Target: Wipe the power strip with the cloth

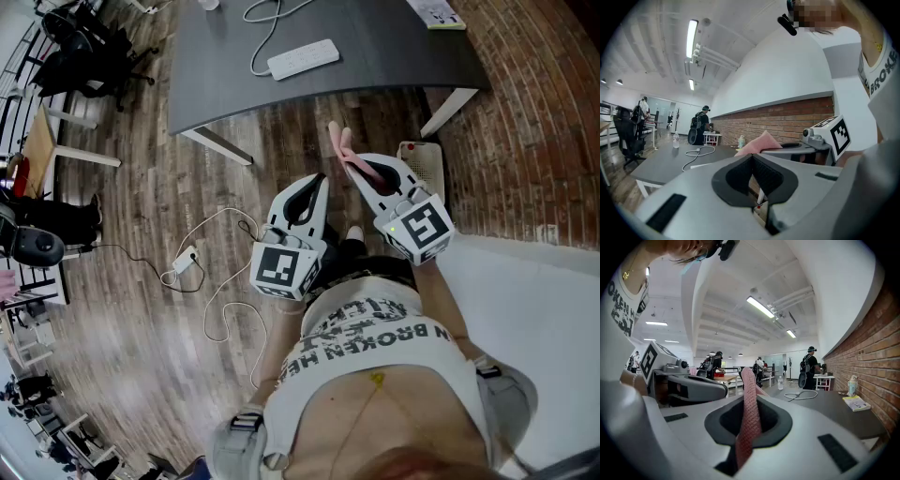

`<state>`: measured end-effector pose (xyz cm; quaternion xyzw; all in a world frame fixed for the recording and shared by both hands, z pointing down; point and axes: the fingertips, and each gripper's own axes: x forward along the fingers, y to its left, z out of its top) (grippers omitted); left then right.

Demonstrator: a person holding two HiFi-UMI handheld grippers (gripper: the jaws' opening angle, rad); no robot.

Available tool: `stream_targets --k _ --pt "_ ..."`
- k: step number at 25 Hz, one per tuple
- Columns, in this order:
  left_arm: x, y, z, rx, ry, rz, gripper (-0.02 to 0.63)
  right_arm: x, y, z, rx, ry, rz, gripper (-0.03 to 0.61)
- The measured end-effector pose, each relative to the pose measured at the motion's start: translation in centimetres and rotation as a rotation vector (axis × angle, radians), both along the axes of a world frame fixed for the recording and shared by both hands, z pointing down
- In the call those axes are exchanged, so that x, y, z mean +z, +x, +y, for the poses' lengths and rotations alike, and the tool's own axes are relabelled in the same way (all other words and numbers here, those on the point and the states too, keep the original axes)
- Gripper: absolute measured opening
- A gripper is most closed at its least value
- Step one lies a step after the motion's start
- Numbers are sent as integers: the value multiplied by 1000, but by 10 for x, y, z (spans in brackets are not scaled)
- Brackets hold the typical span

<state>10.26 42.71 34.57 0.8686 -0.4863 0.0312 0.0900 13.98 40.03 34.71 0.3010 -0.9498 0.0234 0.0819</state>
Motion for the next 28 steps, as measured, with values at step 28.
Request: stream_targets --k 28 --pt "23 -115 -181 49 -36 -24 8 14 -99 -194 54 -29 -7 17"
